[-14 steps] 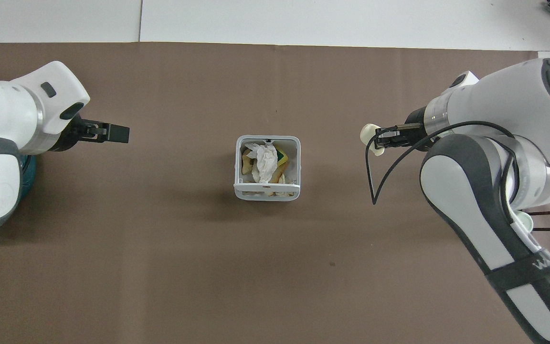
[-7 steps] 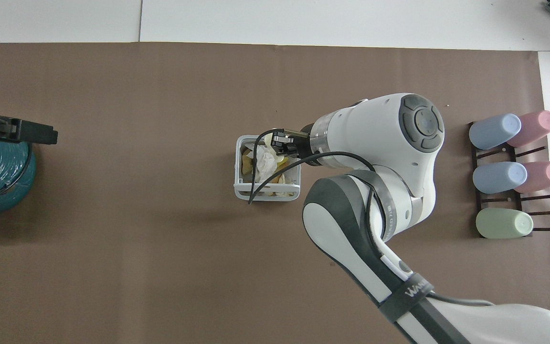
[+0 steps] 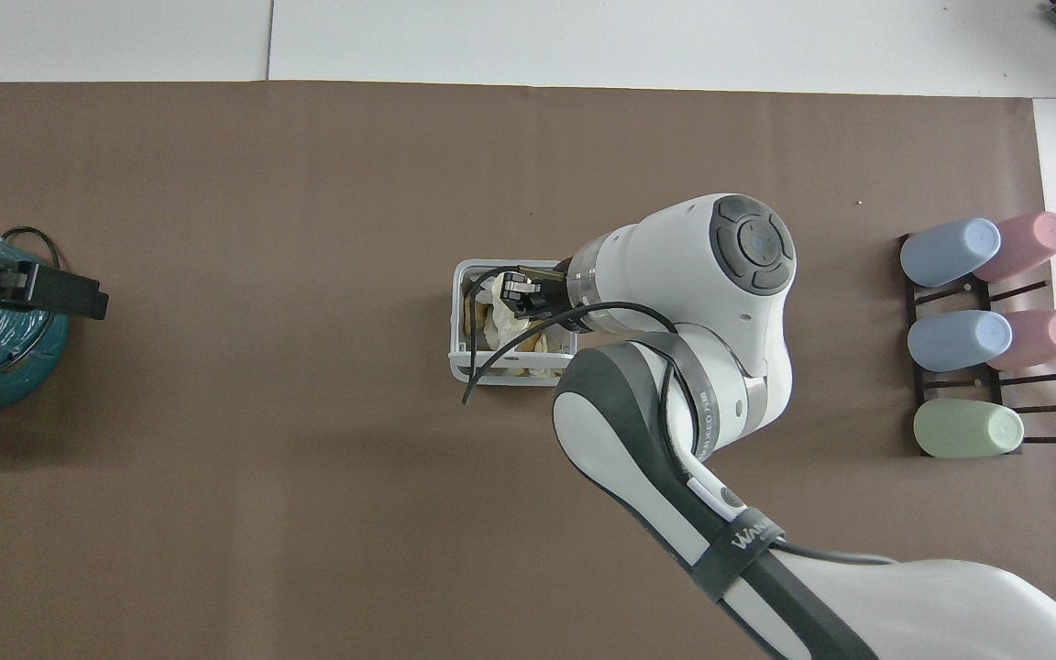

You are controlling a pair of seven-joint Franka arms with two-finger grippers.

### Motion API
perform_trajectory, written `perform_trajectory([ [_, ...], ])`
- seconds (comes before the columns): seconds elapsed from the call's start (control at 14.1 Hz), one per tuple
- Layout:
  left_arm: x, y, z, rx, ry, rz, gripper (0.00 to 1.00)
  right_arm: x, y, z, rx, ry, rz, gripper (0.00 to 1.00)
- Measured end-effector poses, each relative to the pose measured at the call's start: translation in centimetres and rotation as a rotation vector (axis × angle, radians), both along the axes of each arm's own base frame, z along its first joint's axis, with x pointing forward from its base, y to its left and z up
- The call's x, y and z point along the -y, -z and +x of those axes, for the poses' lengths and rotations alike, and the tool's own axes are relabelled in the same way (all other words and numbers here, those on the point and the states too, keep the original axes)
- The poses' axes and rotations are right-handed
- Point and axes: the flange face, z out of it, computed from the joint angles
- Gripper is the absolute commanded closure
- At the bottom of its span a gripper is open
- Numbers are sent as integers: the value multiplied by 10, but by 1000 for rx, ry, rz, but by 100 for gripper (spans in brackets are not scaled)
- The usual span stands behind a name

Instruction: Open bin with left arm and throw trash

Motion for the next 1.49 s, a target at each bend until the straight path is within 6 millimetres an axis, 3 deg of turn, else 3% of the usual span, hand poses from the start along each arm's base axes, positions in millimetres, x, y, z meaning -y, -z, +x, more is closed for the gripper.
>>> perform_trajectory([
  [0.07, 0, 0, 0, 0, 0, 0, 0, 0, 0, 0, 0, 0, 0, 0],
  [0.43, 2, 0, 0, 0, 4, 0, 0, 3, -3, 2, 12, -1, -9, 0],
  [0.64, 3, 0, 0, 0, 6, 0, 0, 19, -21, 10, 78, -10, -62, 0],
  [0.78, 3, 0, 0, 0, 5, 0, 0, 45, -38, 19, 151, -15, -137, 0],
  [1.07, 2, 0, 0, -1, 4, 0, 0, 124, -72, 42, 259, 28, -295, 0],
  [1.28, 0, 0, 0, 0, 1, 5, 0, 183, -102, 44, 246, 96, -343, 0],
  [1.49, -3, 0, 0, 3, 1, 33, 0, 201, -138, 27, 207, 111, -375, 0],
])
